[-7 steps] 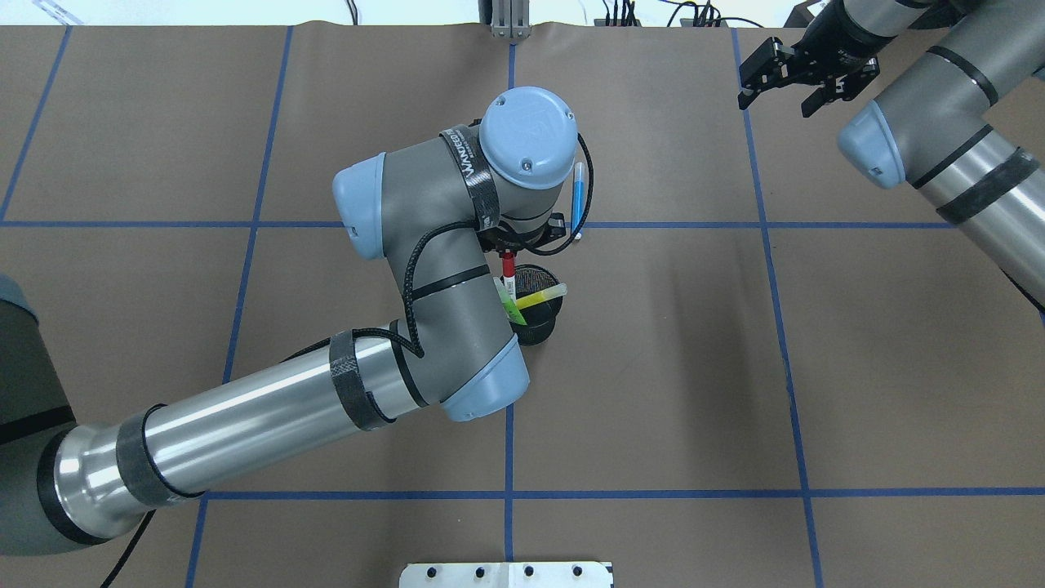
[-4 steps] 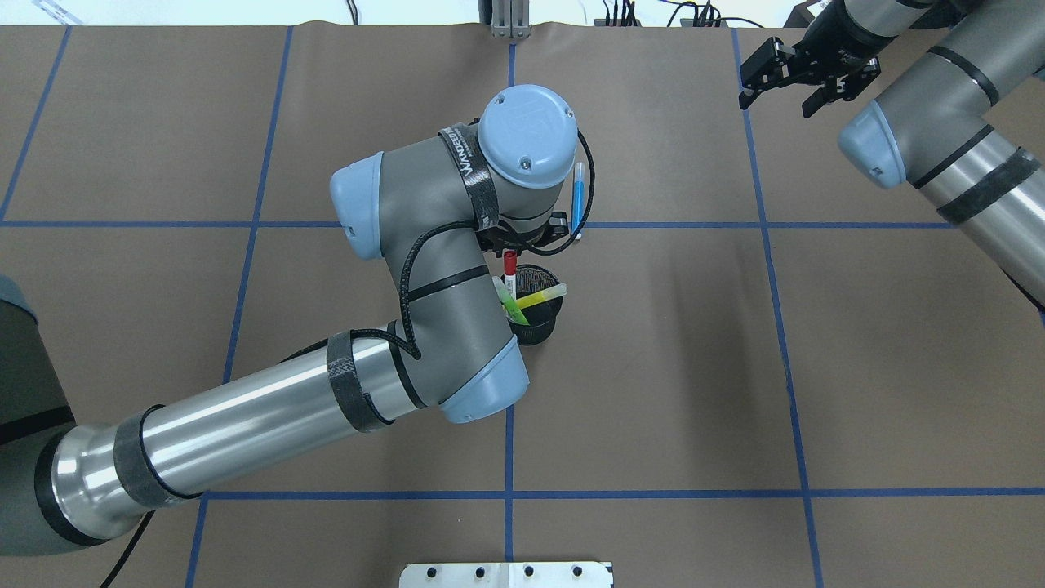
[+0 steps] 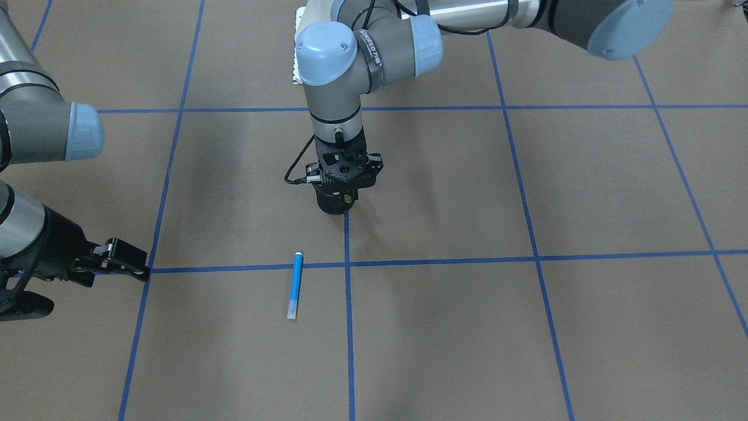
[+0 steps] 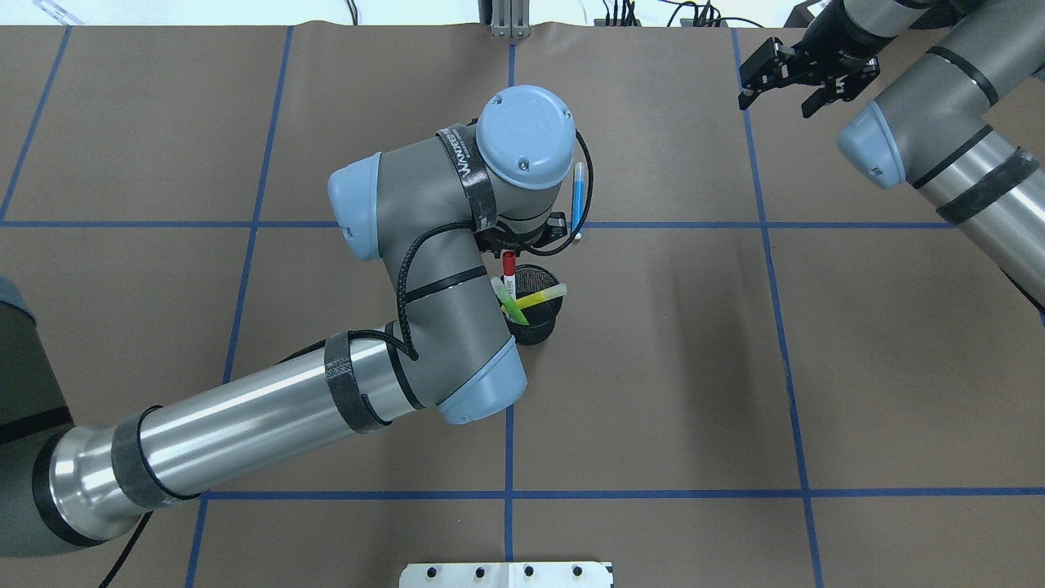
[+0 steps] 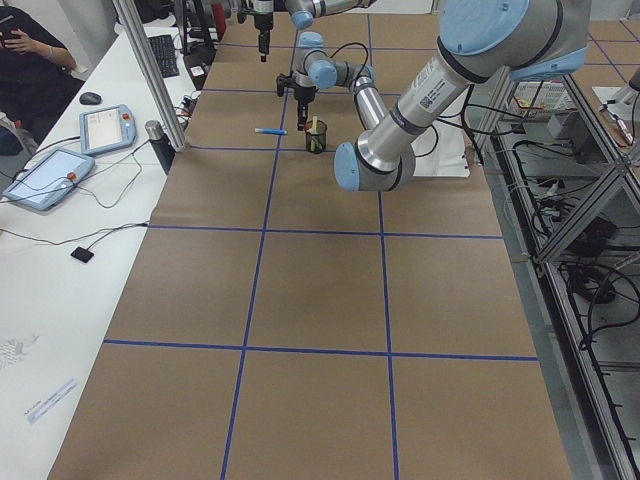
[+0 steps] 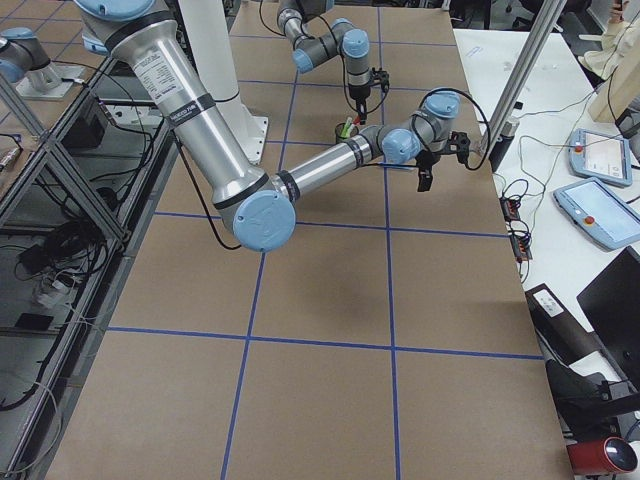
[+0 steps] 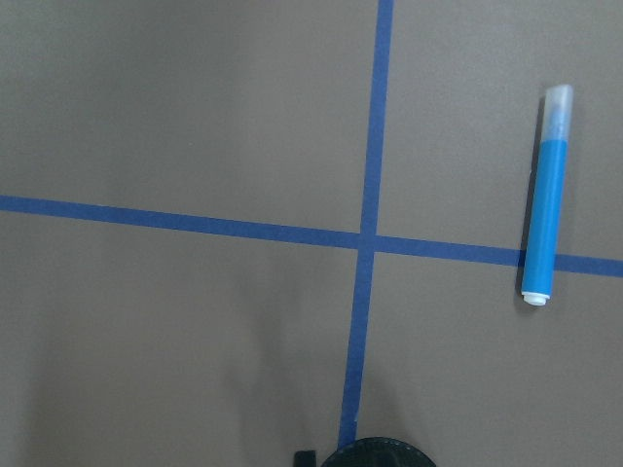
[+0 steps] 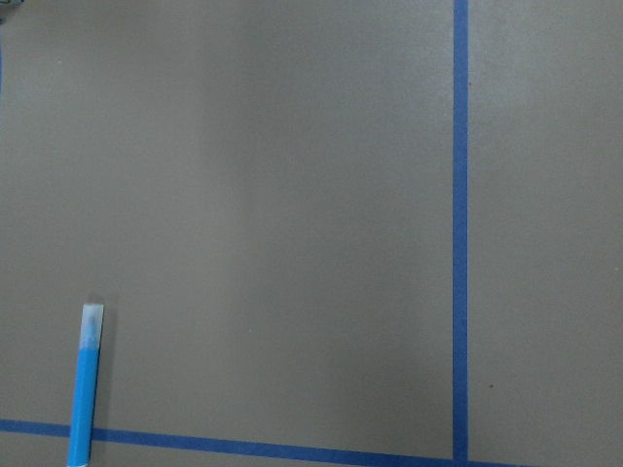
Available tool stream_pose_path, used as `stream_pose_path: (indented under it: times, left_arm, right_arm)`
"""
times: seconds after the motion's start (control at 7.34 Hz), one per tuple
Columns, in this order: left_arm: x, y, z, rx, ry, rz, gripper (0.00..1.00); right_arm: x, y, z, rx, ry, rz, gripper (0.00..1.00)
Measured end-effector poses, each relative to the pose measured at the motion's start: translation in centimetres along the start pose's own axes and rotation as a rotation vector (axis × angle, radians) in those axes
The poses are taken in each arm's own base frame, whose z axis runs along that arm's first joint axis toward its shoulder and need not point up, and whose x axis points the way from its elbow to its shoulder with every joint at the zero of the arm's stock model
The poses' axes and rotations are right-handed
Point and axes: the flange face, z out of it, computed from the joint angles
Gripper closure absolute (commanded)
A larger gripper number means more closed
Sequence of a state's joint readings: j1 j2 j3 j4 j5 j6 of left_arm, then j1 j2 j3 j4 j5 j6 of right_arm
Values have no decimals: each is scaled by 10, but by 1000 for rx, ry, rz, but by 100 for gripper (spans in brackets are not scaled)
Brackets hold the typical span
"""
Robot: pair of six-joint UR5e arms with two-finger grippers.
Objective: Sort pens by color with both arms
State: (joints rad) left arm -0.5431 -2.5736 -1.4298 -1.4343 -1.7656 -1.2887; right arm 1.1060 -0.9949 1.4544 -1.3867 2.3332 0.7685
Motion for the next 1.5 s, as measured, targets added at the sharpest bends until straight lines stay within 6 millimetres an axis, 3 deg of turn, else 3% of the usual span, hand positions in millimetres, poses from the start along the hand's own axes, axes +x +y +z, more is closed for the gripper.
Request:
stream_pose_path:
  times: [0.41,1.5]
  left_arm:
    - [-8,5,0,-1,6,-2,63]
    - [3,20,-2,-9,29,-25,65]
  right_arm:
    - [0,0,1,-1,0,0,1]
    - [1,0,1,-1,1,1,1]
